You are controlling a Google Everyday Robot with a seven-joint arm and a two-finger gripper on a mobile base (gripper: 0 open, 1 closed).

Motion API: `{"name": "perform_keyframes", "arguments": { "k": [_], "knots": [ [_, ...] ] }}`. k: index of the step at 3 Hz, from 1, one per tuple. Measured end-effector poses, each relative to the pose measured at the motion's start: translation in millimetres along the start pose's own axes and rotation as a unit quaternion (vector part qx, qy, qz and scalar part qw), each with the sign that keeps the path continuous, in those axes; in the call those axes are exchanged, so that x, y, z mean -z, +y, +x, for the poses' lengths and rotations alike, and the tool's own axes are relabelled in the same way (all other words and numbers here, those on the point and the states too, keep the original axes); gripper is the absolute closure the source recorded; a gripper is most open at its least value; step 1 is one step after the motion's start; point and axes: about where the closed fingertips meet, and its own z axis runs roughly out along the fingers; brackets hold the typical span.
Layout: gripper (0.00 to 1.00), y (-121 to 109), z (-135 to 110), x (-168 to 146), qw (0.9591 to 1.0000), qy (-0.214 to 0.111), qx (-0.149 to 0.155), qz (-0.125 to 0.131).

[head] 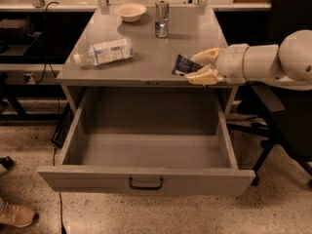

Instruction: Pick rxbar blueberry from top drawer and place on counter

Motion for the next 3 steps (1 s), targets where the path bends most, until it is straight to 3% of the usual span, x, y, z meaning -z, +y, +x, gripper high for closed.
{"name": "perform_keyframes", "arguments": {
  "k": [1,2,3],
  "knots": [
    [1.00,0,0,0,1.0000,0.000,0.000,0.000],
    [1.00,-15,-1,-13,0.9999,-0.013,0.004,0.008],
    [1.00,-47,-5,-35,0.9996,-0.024,0.009,0.012]
  ]
}}
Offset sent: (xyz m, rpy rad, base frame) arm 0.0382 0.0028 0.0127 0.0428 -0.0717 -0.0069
